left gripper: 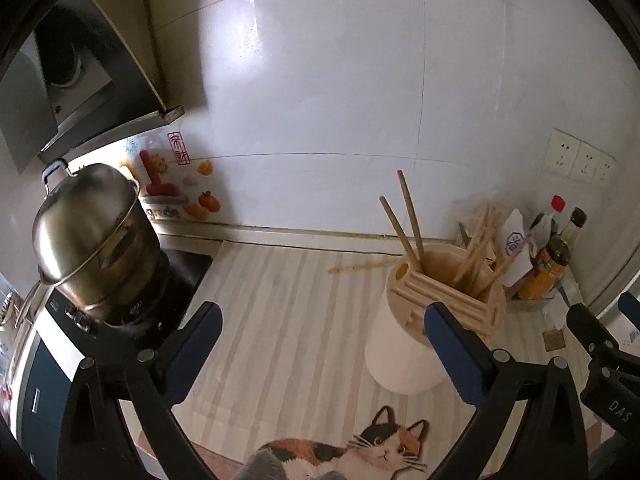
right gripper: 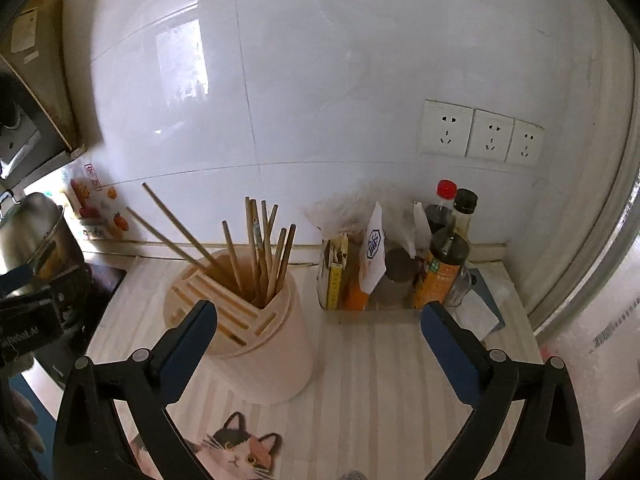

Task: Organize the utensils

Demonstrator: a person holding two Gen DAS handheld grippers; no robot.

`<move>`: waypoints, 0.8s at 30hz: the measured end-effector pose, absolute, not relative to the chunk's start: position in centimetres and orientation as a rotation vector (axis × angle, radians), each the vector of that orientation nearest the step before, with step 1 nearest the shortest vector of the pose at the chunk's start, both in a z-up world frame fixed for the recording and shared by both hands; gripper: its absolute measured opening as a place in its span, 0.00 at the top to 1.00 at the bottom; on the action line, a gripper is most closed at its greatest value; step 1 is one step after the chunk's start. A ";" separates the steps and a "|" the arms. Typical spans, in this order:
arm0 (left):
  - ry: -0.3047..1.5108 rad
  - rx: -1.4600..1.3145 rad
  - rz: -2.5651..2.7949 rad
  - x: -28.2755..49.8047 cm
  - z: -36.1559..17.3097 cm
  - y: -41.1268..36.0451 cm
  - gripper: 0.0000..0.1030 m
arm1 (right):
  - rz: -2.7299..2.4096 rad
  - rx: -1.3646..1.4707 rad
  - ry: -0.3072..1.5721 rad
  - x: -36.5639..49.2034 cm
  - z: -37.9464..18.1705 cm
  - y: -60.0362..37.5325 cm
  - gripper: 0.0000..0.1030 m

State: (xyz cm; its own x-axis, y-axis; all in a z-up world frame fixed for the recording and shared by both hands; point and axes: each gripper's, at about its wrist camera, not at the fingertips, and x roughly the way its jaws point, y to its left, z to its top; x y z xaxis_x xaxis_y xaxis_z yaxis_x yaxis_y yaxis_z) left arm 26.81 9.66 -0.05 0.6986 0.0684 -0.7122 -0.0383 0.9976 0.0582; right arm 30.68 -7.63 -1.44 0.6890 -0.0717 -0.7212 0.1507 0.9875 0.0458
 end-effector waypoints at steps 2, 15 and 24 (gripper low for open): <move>0.786 0.034 0.050 25.5 0.6 9.8 0.00 | -0.134 0.105 0.792 29.4 -0.7 -7.4 0.00; 0.715 0.053 -0.035 13.7 6.0 12.2 0.00 | -0.234 0.117 0.703 17.3 6.9 -3.4 0.00; 0.666 0.060 -0.080 7.1 9.0 12.6 0.00 | -0.280 0.125 0.650 9.3 11.7 -1.1 0.00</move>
